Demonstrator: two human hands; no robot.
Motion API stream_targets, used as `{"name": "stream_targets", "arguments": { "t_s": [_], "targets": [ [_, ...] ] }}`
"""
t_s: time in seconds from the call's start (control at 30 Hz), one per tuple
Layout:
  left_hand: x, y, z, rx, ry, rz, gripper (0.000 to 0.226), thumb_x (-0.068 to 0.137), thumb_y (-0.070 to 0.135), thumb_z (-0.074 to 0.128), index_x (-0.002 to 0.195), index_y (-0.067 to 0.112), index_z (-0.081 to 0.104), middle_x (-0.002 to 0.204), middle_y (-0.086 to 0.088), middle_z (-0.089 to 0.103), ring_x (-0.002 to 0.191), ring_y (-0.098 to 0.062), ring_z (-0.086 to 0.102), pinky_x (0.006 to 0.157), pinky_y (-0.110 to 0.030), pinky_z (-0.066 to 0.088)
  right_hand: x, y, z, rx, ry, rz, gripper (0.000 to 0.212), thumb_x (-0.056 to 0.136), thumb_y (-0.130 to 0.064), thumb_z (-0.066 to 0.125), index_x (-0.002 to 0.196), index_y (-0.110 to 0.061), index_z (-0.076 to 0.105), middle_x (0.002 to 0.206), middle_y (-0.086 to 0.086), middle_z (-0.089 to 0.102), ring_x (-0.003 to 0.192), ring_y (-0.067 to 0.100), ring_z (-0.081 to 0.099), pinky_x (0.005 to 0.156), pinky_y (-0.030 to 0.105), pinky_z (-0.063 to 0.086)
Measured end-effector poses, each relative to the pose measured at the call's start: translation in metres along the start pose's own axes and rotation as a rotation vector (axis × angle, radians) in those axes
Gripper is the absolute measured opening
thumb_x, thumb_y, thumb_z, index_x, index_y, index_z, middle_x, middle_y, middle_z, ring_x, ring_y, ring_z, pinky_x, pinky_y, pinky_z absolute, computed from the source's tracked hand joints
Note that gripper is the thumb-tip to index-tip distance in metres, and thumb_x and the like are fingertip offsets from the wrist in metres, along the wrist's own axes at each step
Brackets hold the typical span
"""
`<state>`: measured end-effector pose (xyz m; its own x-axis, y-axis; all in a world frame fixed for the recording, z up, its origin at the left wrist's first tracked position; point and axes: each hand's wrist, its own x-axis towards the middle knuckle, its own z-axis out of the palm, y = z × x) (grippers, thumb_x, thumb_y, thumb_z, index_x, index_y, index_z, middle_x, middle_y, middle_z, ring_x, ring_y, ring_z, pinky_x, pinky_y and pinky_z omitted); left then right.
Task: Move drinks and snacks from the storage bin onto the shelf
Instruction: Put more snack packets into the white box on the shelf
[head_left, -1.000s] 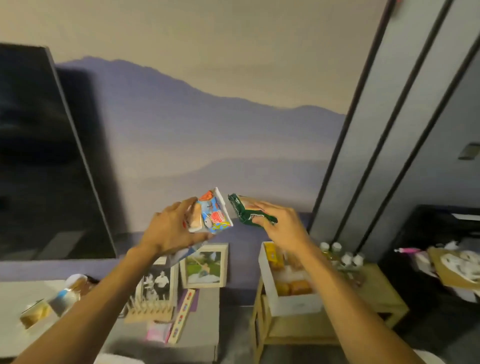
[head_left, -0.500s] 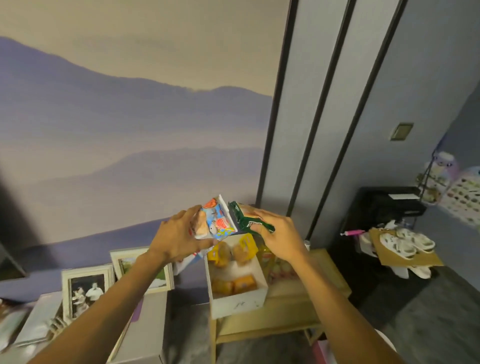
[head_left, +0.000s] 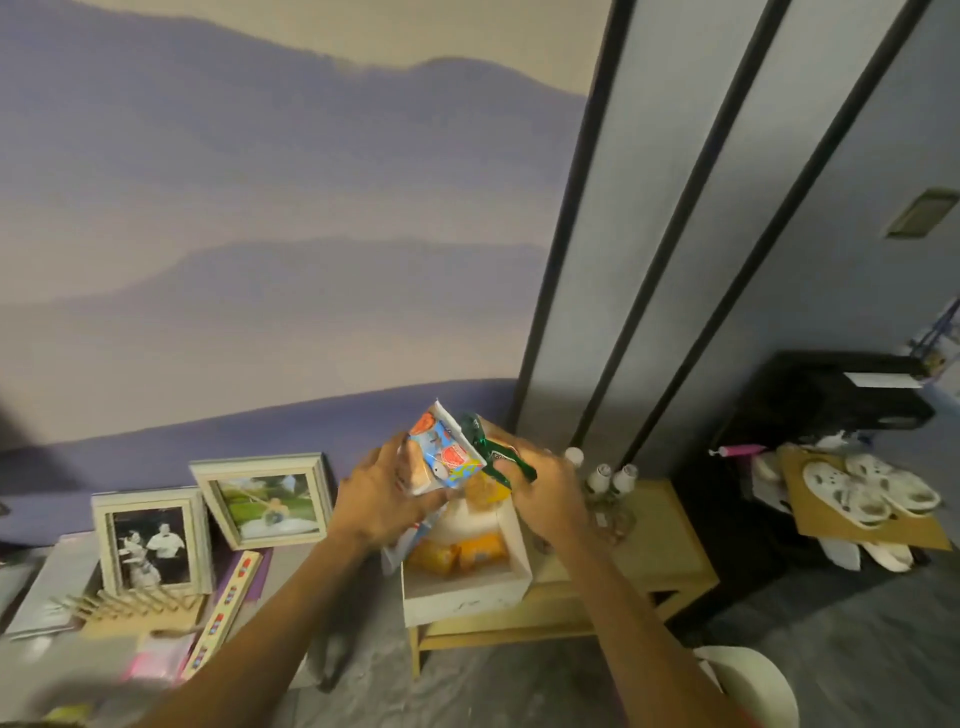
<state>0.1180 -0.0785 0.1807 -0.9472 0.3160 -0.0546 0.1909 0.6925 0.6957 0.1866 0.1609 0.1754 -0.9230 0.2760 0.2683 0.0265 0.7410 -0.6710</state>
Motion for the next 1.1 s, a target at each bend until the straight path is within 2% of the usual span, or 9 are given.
{"name": "stream_targets", "arguments": {
  "t_s": [0.07,0.17,0.43,0.6,0.7,0.77,0.87,0.97,1.1],
  "targets": [
    [0.015,-0.007,0.019,-0.079,-0.026,-0.024,0.099,0.060,0.091,0.072,0.143,0.048,0.037,0.137,0.009,0.060,0.113,-0.017,0.065,0.094,-0.043,0.060,0.004,0.013,0.014,0.014,0.016,0.025,0.023,0.105,-0.023,0.067,0.124,-0.018,0.079,0.102,-0.011,0.076,0.089,-0.012,0.064,0.075,-0.003,0.039],
    [0.035,-0.024,0.052,-0.190,-0.106,-0.071,0.094,0.069,0.067,0.086,0.145,0.039,0.039,0.121,0.020,0.059,0.094,-0.001,0.064,0.079,-0.022,0.057,0.002,0.042,0.038,0.028,0.001,0.081,0.019,0.104,-0.020,0.069,0.118,-0.013,0.080,0.097,0.006,0.080,0.081,-0.031,0.052,0.069,-0.004,0.036],
    [0.059,-0.078,0.130,-0.265,-0.276,-0.186,0.109,0.069,0.061,0.090,0.156,0.045,0.026,0.134,0.017,0.062,0.108,-0.008,0.070,0.090,-0.027,0.061,-0.027,0.138,0.115,0.151,-0.149,0.212,0.028,0.107,-0.040,0.061,0.135,-0.043,0.064,0.122,-0.013,0.074,0.109,-0.006,0.067,0.086,0.005,0.045],
    [0.076,-0.110,0.152,-0.210,-0.126,-0.216,0.106,0.067,0.071,0.086,0.154,0.041,0.033,0.144,0.009,0.056,0.120,-0.012,0.064,0.100,-0.038,0.058,-0.027,0.162,0.159,0.093,-0.080,0.136,0.053,0.109,-0.046,0.056,0.153,-0.018,0.057,0.152,0.000,0.060,0.141,0.020,0.056,0.115,0.034,0.047],
    [0.076,-0.106,0.165,-0.143,0.018,-0.257,0.102,0.071,0.080,0.074,0.152,0.034,0.035,0.143,0.003,0.055,0.118,-0.020,0.064,0.095,-0.045,0.059,-0.031,0.155,0.181,0.047,0.009,0.151,0.058,0.106,-0.034,0.062,0.156,-0.006,0.052,0.159,0.014,0.053,0.149,0.032,0.049,0.124,0.025,0.033],
    [0.072,-0.100,0.177,-0.156,0.116,-0.314,0.093,0.075,0.073,0.077,0.146,0.027,0.039,0.139,-0.002,0.056,0.116,-0.027,0.066,0.090,-0.045,0.059,-0.033,0.143,0.191,0.029,0.052,0.175,0.062,0.104,-0.032,0.064,0.157,-0.003,0.050,0.160,0.017,0.051,0.150,0.035,0.046,0.124,0.021,0.030],
    [0.064,-0.097,0.197,-0.211,0.157,-0.433,0.087,0.080,0.063,0.079,0.146,0.021,0.040,0.139,-0.008,0.058,0.119,-0.033,0.065,0.090,-0.048,0.057,-0.042,0.138,0.203,-0.009,0.082,0.209,0.062,0.105,-0.035,0.062,0.158,-0.005,0.049,0.160,0.018,0.052,0.148,0.037,0.050,0.118,0.044,0.047],
    [0.057,-0.104,0.210,-0.276,0.134,-0.540,0.086,0.077,0.073,0.076,0.146,0.037,0.039,0.132,-0.005,0.067,0.114,-0.034,0.069,0.092,-0.048,0.058,-0.049,0.144,0.213,-0.086,0.009,0.178,0.066,0.104,-0.039,0.063,0.161,-0.012,0.044,0.162,0.015,0.050,0.148,0.038,0.049,0.106,0.053,0.057],
    [0.061,-0.113,0.219,-0.326,0.186,-0.525,0.092,0.070,0.084,0.069,0.147,0.046,0.036,0.135,0.005,0.065,0.115,-0.027,0.070,0.093,-0.053,0.060,-0.044,0.149,0.215,-0.182,-0.030,0.127,0.072,0.098,-0.039,0.074,0.159,-0.012,0.048,0.158,0.015,0.054,0.147,0.039,0.051,0.108,0.051,0.055]
  ]
}}
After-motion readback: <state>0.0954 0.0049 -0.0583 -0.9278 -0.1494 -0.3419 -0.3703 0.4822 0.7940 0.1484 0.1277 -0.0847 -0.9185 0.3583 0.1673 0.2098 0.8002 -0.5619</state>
